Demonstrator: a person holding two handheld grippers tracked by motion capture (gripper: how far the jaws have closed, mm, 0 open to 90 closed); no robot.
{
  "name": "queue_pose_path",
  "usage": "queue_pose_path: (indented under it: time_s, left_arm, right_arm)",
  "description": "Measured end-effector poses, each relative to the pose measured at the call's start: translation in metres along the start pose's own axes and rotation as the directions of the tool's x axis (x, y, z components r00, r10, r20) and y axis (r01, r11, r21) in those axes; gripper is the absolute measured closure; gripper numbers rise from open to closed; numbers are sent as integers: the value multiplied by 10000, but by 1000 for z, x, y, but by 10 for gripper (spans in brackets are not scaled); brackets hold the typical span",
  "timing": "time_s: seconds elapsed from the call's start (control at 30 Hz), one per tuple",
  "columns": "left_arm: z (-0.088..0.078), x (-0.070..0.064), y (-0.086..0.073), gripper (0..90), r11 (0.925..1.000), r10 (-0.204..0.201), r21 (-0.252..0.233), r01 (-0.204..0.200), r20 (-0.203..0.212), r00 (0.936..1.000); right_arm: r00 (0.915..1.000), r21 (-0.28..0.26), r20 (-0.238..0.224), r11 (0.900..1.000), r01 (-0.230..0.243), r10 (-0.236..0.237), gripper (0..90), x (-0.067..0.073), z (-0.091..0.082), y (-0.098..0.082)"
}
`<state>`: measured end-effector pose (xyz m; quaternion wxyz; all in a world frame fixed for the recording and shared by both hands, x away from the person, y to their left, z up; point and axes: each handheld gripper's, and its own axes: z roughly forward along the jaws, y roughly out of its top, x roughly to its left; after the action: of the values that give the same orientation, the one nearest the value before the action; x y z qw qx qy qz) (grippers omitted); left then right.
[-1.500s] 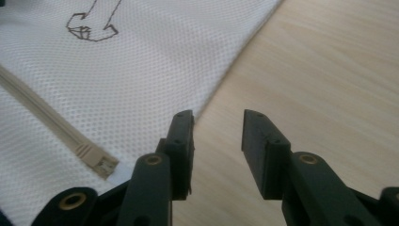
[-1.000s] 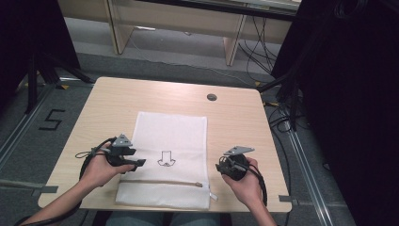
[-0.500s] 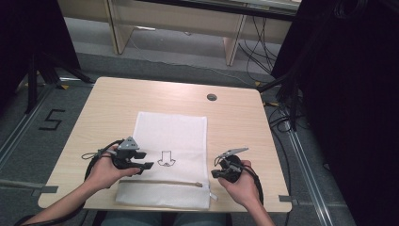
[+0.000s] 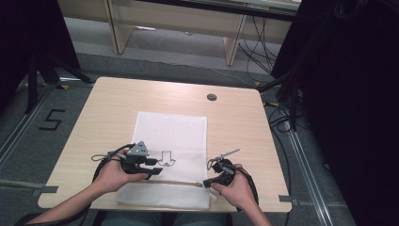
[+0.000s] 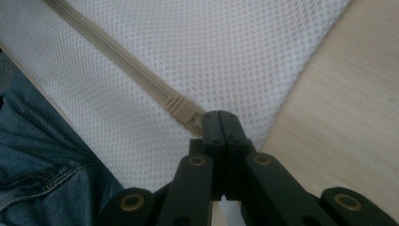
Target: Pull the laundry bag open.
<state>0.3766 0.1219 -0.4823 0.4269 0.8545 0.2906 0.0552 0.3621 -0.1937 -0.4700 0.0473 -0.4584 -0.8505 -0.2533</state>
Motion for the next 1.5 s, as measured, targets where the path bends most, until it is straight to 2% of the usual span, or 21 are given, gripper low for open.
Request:
queue_pose_path:
  time_s: [0.03,0.13,0.23,0.4,0.5,0.53,0.6,0.63,0.7,0.73,0.77,0.8,0.87,1.03,1.1,1.23,1.3,1.4,1.43,1.47,1.5]
  left_arm:
    - [2,-1,0,573,9998,138,109,-138,7,9999]
    - [4,-6,1,581,9999,91,85,-92,128,9999]
    - [7,-10,4,584,9991,340,237,-345,212,9992]
    - [17,-17,7,608,9978,560,317,-582,663,9962]
    - [22,-22,10,622,9981,460,369,-501,1042,9935]
    - [24,-23,11,624,9979,463,402,-508,1051,9934]
    - [26,-26,12,626,9969,543,516,-600,1064,9928]
    - [28,-26,13,626,9958,667,554,-729,1075,9920]
    - [31,-30,14,628,9954,666,603,-739,1151,9911]
    - [32,-30,14,629,9941,821,602,-902,1261,9886]
    - [33,-31,14,630,9947,712,657,-794,1188,9904]
    - [34,-32,14,632,9941,749,687,-838,1229,9896]
    - [37,-35,16,642,9925,887,729,-986,1279,9878]
    - [46,-41,22,674,9869,1207,885,-1345,1467,9818]
    - [51,-46,27,682,9845,1362,888,-1509,1536,9787]
    - [62,-52,32,686,9829,1452,885,-1616,1676,9751]
    - [67,-55,34,692,9784,1665,943,-1839,1675,9717]
    - [73,-59,35,702,9787,1615,972,-1808,1786,9706]
    - [75,-59,35,702,9756,1744,1019,-1947,1798,9681]
    - [77,-61,36,702,9763,1682,1055,-1888,1786,9694]
    - [79,-62,37,702,9744,1770,1060,-1981,1814,9673]
  right_arm:
    - [10000,39,45,10000,86,-87,900,0,1,-1]
    - [9999,352,105,9994,54,-58,900,1,5,-2]
    - [9995,670,291,9977,90,-110,900,1,14,1]
    - [9982,741,514,9969,256,-295,900,3,17,4]
    - [9978,707,556,9970,310,-349,900,2,18,5]
    - [9975,678,489,9965,481,-515,900,0,19,5]
    - [9971,668,680,9973,299,-345,900,3,19,5]
    - [9961,651,696,9966,504,-550,900,3,18,6]
    - [9964,701,703,9966,425,-475,900,4,18,6]
    - [9953,641,784,9966,518,-568,900,3,19,7]
    - [9950,625,788,9965,564,-613,900,2,19,7]
    - [9923,554,732,9939,956,-996,900,0,20,8]
    - [9939,631,794,9954,721,-770,900,3,19,8]
    - [9914,570,904,9944,893,-942,900,4,19,8]
    - [9922,623,953,9953,747,-804,900,4,19,7]
    - [9919,552,882,9947,868,-915,900,2,19,7]
    - [9920,514,861,9948,879,-921,900,2,20,7]
    - [9936,573,884,9962,654,-703,900,3,19,7]
    - [9936,565,879,9962,660,-708,900,3,19,7]
    - [9937,605,926,9965,582,-637,900,3,19,7]
    - [9941,651,916,9965,528,-586,900,3,19,7]
